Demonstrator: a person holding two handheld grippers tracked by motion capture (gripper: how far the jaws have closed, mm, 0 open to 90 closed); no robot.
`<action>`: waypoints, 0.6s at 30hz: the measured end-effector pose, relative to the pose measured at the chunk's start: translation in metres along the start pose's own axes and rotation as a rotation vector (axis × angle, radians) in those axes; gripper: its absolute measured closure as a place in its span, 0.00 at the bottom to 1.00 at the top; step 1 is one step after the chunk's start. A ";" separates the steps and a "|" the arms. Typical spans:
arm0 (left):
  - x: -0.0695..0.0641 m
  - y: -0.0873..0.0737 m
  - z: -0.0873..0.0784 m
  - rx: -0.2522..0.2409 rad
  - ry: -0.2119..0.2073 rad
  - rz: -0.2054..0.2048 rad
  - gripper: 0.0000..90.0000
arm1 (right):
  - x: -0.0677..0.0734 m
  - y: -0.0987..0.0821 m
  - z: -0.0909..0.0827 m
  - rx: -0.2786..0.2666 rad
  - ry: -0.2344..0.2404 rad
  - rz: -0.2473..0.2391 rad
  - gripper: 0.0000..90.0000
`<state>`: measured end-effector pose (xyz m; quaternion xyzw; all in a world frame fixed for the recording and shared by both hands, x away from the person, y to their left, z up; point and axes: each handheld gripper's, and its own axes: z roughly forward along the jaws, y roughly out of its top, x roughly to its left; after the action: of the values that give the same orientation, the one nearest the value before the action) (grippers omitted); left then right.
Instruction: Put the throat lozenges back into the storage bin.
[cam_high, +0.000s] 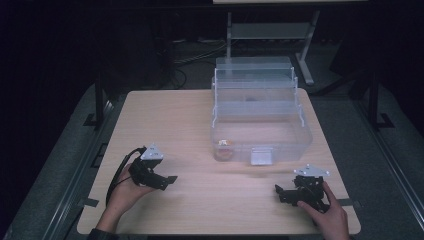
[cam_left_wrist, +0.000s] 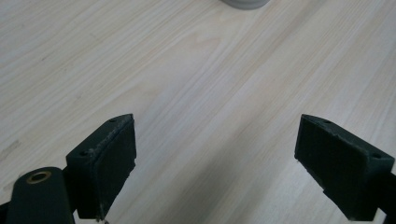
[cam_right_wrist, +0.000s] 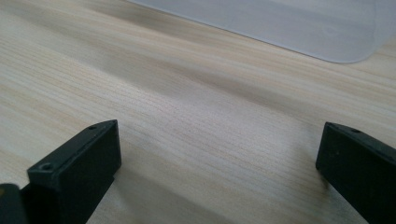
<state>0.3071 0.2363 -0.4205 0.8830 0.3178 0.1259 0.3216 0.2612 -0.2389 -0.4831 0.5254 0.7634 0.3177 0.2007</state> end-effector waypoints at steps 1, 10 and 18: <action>0.000 -0.003 0.000 0.000 0.003 -0.003 0.13 | 0.000 0.000 0.000 0.000 0.000 0.001 0.00; -0.004 -0.032 -0.004 -0.012 0.025 -0.030 0.13 | 0.000 0.000 0.000 0.000 0.000 0.000 0.00; -0.006 -0.054 -0.009 -0.013 0.041 -0.053 0.12 | 0.000 0.000 0.000 0.000 0.000 0.000 0.00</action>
<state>0.2730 0.2681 -0.4487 0.8694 0.3465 0.1376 0.3241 0.2612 -0.2389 -0.4831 0.5252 0.7635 0.3177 0.2007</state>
